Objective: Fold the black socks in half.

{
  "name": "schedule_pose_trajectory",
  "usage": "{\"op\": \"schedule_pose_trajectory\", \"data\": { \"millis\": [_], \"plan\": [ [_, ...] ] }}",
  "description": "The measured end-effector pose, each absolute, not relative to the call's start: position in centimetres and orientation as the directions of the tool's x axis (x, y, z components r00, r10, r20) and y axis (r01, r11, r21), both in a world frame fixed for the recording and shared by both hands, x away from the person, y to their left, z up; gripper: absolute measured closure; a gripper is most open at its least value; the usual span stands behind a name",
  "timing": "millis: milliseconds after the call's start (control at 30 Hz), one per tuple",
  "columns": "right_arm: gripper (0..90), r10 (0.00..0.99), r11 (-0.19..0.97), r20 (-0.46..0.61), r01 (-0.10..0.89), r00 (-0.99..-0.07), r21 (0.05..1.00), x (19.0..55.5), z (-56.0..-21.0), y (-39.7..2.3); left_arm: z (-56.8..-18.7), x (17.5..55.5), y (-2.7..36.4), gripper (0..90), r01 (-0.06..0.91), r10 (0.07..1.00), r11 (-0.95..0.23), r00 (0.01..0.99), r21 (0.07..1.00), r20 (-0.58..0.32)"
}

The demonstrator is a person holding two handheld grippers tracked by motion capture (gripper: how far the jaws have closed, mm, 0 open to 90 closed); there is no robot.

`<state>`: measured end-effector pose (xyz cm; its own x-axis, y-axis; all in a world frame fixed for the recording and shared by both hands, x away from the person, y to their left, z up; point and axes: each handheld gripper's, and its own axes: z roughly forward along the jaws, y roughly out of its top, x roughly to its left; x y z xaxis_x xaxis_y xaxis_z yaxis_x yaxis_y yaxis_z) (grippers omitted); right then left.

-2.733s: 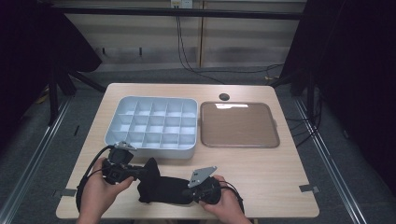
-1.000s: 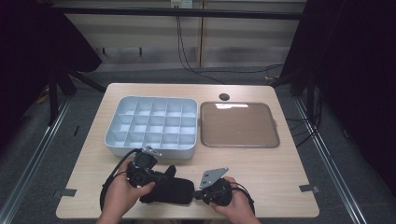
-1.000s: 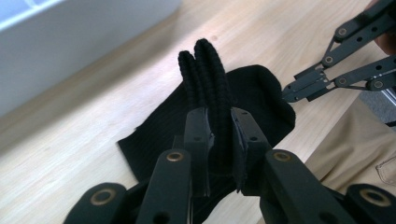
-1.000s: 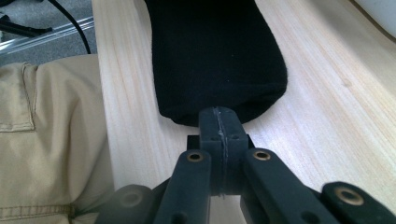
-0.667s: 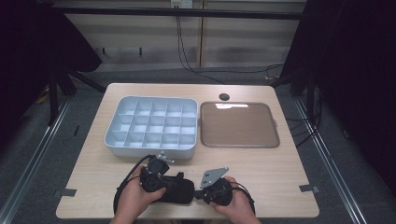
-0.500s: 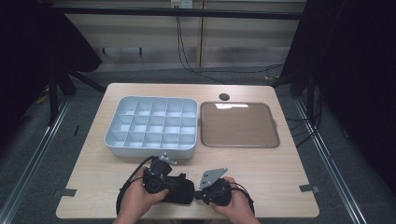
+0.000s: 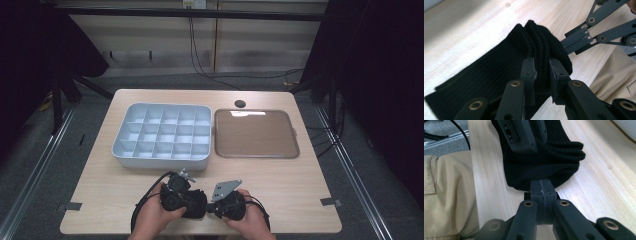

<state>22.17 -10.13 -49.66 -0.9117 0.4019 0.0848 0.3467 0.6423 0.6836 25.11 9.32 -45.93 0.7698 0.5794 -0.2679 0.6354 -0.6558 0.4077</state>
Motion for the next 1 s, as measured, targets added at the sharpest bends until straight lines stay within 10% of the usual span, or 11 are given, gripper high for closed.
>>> {"op": "schedule_pose_trajectory", "data": {
  "millis": [1000],
  "plan": [
    [89.3,0.411,0.638,0.082,0.351,-0.908,0.686,22.5,-49.5,-10.6,-43.4,26.0,13.0,45.5,0.7,0.607,-0.543,0.709,0.464,-0.359]
  ]
}}
